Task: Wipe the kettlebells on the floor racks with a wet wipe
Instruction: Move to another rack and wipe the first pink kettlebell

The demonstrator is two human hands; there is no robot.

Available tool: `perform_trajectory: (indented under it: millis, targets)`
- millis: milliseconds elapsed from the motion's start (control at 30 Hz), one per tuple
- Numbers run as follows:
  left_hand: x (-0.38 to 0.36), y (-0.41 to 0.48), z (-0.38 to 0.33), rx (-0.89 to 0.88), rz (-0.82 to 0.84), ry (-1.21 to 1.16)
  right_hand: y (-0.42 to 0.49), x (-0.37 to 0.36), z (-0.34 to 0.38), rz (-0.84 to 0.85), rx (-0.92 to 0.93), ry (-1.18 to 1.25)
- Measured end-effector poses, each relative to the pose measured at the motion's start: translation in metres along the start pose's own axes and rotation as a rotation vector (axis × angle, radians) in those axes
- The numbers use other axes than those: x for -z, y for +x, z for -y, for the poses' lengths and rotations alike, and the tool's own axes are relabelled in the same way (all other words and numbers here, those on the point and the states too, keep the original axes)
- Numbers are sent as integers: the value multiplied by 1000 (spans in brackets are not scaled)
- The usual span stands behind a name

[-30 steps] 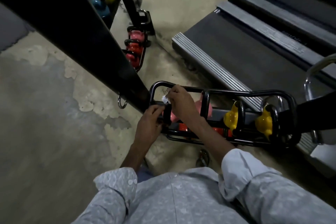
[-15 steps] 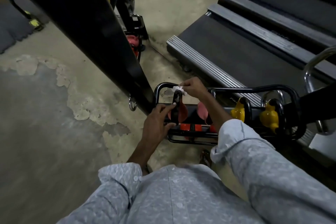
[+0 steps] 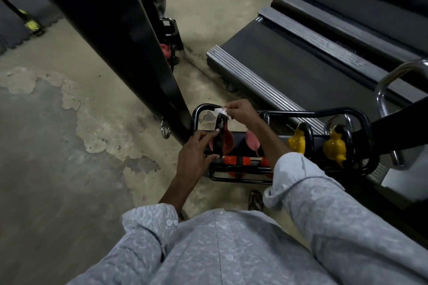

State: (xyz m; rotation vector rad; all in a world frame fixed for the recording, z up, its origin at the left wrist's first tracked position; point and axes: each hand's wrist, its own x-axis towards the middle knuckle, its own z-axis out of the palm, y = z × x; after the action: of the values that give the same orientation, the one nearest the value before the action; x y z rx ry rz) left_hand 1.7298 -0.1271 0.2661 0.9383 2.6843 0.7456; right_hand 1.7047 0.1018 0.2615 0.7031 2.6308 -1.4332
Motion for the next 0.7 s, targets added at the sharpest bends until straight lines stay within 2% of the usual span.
perform_trajectory:
  millis: [200,400,500,700]
  targets:
    - [2,2,3,-35,-6,-2,-40,-17,9,-238,302,-11]
    - [4,5,-1,-8,-64,-80,-76,-36,10,-302,365,-63]
    - [4,7,1,-12,-82,-119,-95,-43,7,-305,452,-69]
    - [4,10,7,-88,31,-19,-120,-56,0,-273,540,-124]
